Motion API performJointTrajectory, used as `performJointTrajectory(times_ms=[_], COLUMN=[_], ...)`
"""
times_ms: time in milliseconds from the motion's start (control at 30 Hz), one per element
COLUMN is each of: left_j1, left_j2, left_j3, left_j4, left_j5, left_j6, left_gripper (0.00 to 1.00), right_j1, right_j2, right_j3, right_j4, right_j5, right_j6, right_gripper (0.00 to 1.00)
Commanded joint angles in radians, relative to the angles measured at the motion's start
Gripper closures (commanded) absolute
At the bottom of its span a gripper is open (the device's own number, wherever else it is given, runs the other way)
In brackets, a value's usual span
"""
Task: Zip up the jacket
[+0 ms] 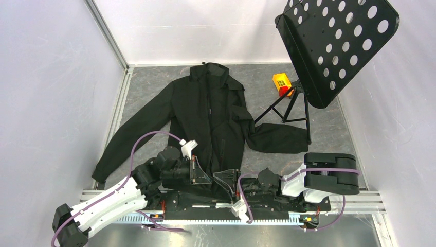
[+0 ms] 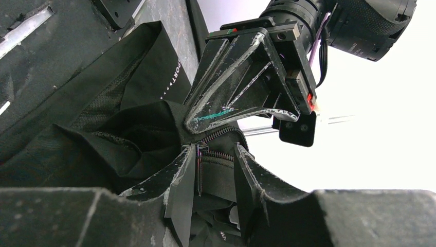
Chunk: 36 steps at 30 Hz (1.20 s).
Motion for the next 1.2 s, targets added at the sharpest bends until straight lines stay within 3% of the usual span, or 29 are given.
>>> performJointTrajectory(times_ms=[0,367,433,500,733,933,1167], left_j1=[-0.001,0.0,-0.001,0.0,-0.001,-0.002,-0.008], left_j2=[-0.003,0.004,0.011,0.018,0.059,0.128,0.144], left_j3=[0.013,0.017,0.02,0.021,0.041,0.055,0.069], left_j4=[0.008,0.005,0.0,0.0,-0.052,-0.151,-0.198], left_j5=[0.056,0.057,0.057,0.057,0.033,-0.006,-0.046], left_j6=[-0.038,-0.038,-0.034,-0.033,-0.001,0.054,0.065], left_gripper=[0.98,0.98,0.98,0.98,0.98,0.98,0.98], right_j1=[0.008,0.008,0.008,0.008,0.008,0.003,-0.049], right_j2=[0.02,0.013,0.005,-0.003,-0.061,-0.055,-0.082], right_j3=[0.004,0.024,0.032,0.042,0.127,0.265,0.351], right_j4=[0.063,0.019,-0.005,-0.033,-0.21,-0.351,-0.543], right_j5=[0.025,0.038,0.033,0.035,0.136,0.493,0.664], right_j6=[0.026,0.03,0.033,0.039,0.215,0.405,0.517], right_gripper=[0.62,0.82,0.87,0.99,1.0,1.0,1.0])
